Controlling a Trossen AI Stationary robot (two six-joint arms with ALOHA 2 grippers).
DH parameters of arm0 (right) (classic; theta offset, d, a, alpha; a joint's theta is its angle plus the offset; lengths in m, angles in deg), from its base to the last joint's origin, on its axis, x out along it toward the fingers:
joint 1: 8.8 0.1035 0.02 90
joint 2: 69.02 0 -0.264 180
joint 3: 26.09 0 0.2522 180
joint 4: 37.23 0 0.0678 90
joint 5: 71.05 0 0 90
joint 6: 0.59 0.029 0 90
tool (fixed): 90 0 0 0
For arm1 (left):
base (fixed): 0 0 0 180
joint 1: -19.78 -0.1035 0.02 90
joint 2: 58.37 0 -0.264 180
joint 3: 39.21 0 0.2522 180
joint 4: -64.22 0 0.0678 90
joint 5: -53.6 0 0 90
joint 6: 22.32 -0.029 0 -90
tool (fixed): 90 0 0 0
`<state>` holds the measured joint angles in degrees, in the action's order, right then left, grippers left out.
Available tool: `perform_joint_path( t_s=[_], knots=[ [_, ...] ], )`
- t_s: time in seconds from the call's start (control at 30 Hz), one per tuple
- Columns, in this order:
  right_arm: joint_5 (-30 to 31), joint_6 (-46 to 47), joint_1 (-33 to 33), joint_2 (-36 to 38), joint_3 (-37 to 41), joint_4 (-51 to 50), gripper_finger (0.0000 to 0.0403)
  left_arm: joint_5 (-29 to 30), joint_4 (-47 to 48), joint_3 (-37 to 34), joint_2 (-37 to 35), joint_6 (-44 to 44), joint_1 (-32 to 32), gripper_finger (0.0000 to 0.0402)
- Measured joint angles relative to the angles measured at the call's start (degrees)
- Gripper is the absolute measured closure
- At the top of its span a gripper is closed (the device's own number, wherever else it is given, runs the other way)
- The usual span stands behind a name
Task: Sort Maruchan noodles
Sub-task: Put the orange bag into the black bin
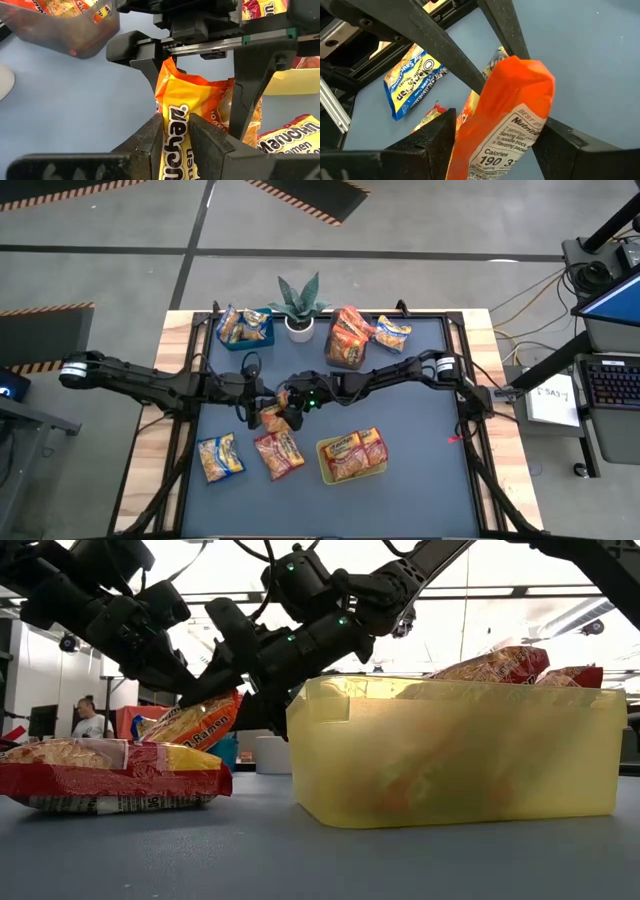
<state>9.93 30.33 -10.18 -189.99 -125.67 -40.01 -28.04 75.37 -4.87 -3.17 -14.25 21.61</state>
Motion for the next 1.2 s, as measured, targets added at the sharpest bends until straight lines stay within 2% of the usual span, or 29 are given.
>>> perform_joint_path(
  t_s=[0.67, 1.07, 1.2],
  knots=[
    [-0.06, -0.60, 0.13, 0.09, 0.00, 0.66, 0.0181, 0.00, -0.94, 0.02, -0.02, -0.50, 0.02, 0.0327],
    [-0.10, -0.37, 0.13, 0.09, 0.00, 1.28, 0.0154, 0.02, -1.29, 0.02, -0.02, -0.50, 0.02, 0.0327],
    [-0.15, 0.22, 0.13, 0.09, 0.00, 1.27, 0.0172, 0.00, -1.27, 0.02, -0.02, -0.49, 0.02, 0.0327]
  ],
)
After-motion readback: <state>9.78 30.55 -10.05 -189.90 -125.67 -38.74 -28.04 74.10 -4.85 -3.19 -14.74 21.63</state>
